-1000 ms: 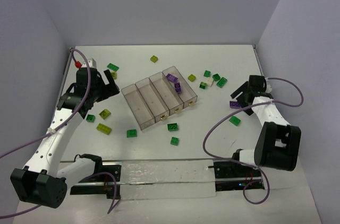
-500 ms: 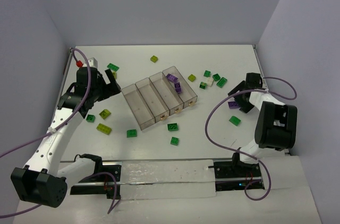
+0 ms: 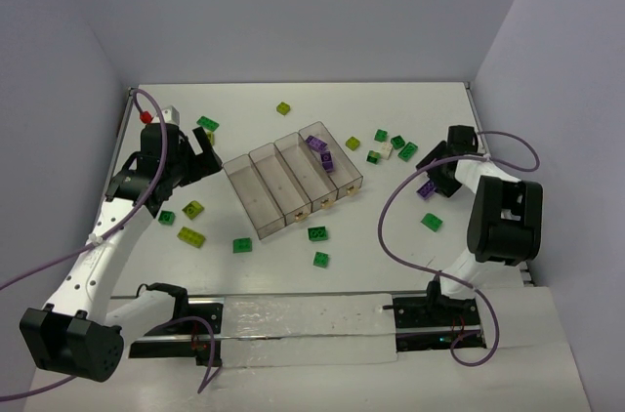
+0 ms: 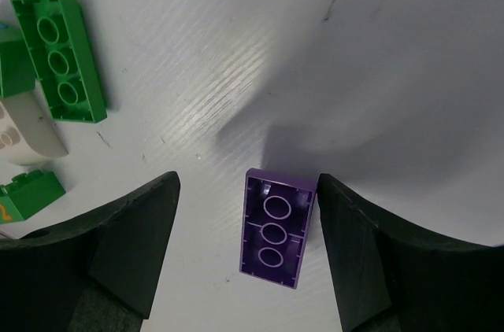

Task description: Sort the legos into containers by color

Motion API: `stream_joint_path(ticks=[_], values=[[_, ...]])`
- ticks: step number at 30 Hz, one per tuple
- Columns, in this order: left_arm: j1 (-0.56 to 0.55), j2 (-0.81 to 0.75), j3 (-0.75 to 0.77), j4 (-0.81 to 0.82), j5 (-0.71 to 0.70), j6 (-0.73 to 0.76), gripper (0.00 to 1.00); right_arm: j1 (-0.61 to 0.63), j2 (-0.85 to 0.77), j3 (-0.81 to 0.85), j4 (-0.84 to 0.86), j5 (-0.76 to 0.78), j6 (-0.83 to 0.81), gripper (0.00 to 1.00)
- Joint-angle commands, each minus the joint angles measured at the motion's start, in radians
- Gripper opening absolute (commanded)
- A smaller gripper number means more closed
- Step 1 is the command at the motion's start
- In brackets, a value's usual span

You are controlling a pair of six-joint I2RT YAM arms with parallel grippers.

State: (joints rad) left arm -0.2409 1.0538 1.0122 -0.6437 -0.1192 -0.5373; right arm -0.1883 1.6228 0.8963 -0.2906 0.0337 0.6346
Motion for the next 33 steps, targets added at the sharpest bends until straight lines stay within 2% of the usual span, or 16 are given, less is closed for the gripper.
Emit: stream_joint_path(ticks=[1,3,5,13,15,18,22,27,33], values=[[-0.003,-0.014,0.017,0.013,-0.016,0.008,0.99,0.043,0.028,0.043,0.002,0.016,-0.023,0.78],[-0.003,-0.023,0.012,0.015,-0.017,0.006,0.99,0.059,0.041,0.045,-0.007,0.031,-0.022,0.78],[-0.005,-0.025,0.009,0.015,-0.016,0.0,0.99,0.067,0.042,0.032,-0.003,0.044,-0.015,0.72],[-0.003,-0.02,0.027,0.007,-0.019,0.0,0.99,0.076,-0.031,0.004,0.004,0.036,-0.012,0.25],[-0.004,-0.02,0.028,0.007,-0.02,-0.001,0.99,0.086,-0.06,0.009,0.004,0.007,-0.013,0.16],[-0.003,-0.012,0.025,0.006,-0.019,-0.009,0.99,0.156,-0.182,0.052,0.002,-0.018,-0.012,0.15],[-0.003,-0.003,0.031,0.001,-0.016,-0.009,0.99,0.323,-0.203,0.166,-0.04,0.037,-0.006,0.16],[-0.005,-0.016,0.037,-0.011,-0.028,-0.01,0.99,0.506,-0.069,0.365,-0.091,0.094,-0.031,0.17],[-0.005,-0.03,0.037,-0.022,-0.037,-0.012,0.99,0.609,0.066,0.483,-0.131,0.133,-0.061,0.17]])
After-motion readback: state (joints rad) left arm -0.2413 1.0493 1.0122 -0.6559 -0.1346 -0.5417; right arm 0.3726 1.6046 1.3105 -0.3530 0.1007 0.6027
